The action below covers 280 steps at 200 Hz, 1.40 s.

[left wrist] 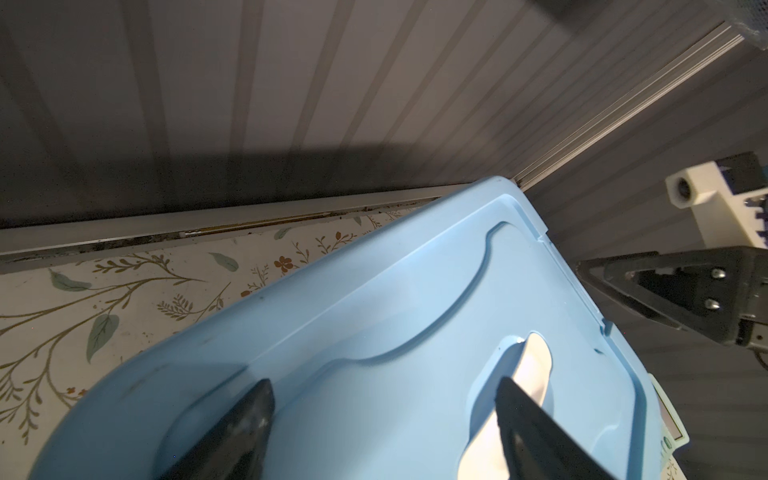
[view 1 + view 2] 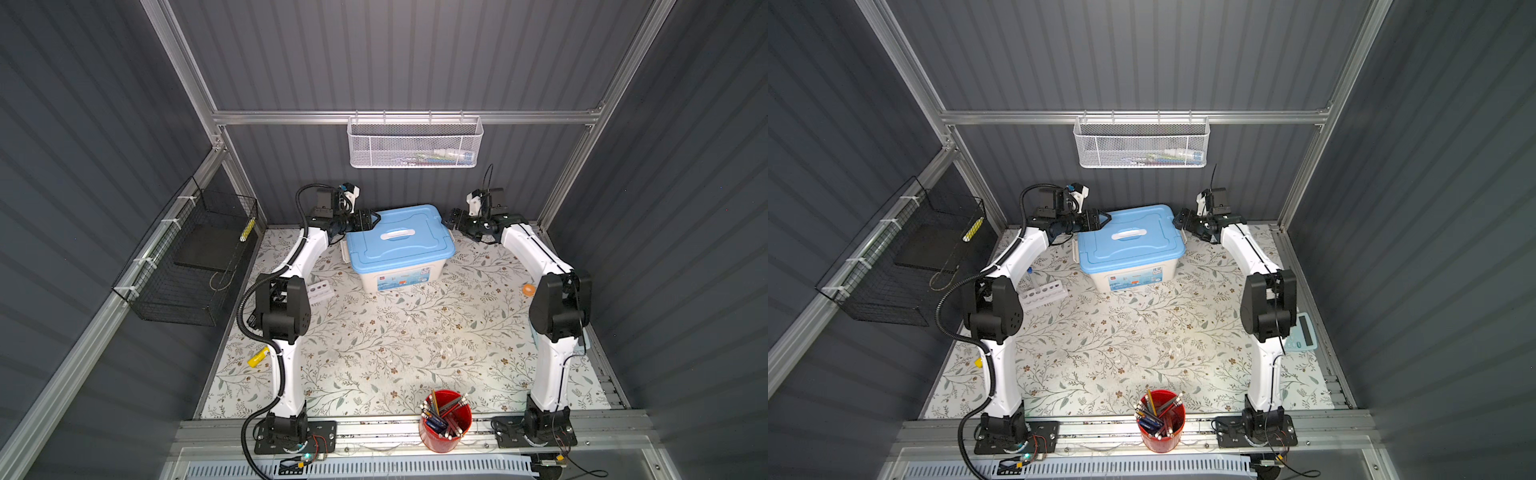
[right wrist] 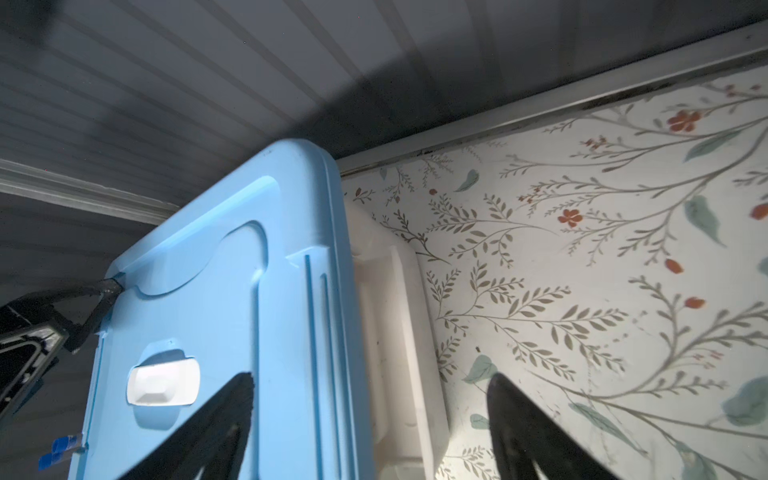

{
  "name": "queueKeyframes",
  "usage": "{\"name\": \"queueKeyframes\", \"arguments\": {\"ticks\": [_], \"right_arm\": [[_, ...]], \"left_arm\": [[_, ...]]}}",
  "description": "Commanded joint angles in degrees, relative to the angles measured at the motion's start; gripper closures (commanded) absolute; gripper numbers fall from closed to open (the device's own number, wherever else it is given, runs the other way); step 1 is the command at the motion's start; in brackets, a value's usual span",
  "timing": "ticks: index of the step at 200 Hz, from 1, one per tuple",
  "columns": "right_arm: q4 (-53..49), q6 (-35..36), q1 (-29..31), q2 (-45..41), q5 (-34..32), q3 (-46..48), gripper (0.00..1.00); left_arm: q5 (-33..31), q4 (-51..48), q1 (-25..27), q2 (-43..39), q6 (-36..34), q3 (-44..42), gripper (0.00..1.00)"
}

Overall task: Organize the chemistry lab equipment
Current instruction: 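Press both far lid corners down with both grippers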

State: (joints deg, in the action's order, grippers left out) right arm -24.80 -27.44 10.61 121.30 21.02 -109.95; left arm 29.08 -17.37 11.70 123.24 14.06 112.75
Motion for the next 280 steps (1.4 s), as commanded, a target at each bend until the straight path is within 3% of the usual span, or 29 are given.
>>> {"name": "queueKeyframes", "arguments": {"ticks": [1, 49, 134, 171, 280], "right_arm": [[-0.6, 1.1, 0.5, 2.0, 5.5, -2.5, 0.11], [-0.4, 1.0, 0.6, 4.2, 6.3, -2.9, 0.12], [2.2, -1.5, 0.8, 0.7, 5.8, 3.2, 0.35], [-3.8, 3.3, 3.3, -0.4, -4.1, 1.5, 0.40], [-19.2, 9.9, 9.5, 4.8, -20.0, -12.9, 0.57]], "left_arm": [[1.4, -4.7, 1.2, -0.9, -1.1, -1.1, 0.17], [1.6, -4.7, 1.2, -0.9, -1.4, -0.9, 0.17], [2.1, -3.8, 1.2, -1.2, -1.5, -1.6, 0.17], [2.5, -3.2, 1.2, -1.4, -1.6, -2.3, 0.17], [3.6, -1.9, 1.2, -1.5, -1.6, -3.4, 0.17]]}}
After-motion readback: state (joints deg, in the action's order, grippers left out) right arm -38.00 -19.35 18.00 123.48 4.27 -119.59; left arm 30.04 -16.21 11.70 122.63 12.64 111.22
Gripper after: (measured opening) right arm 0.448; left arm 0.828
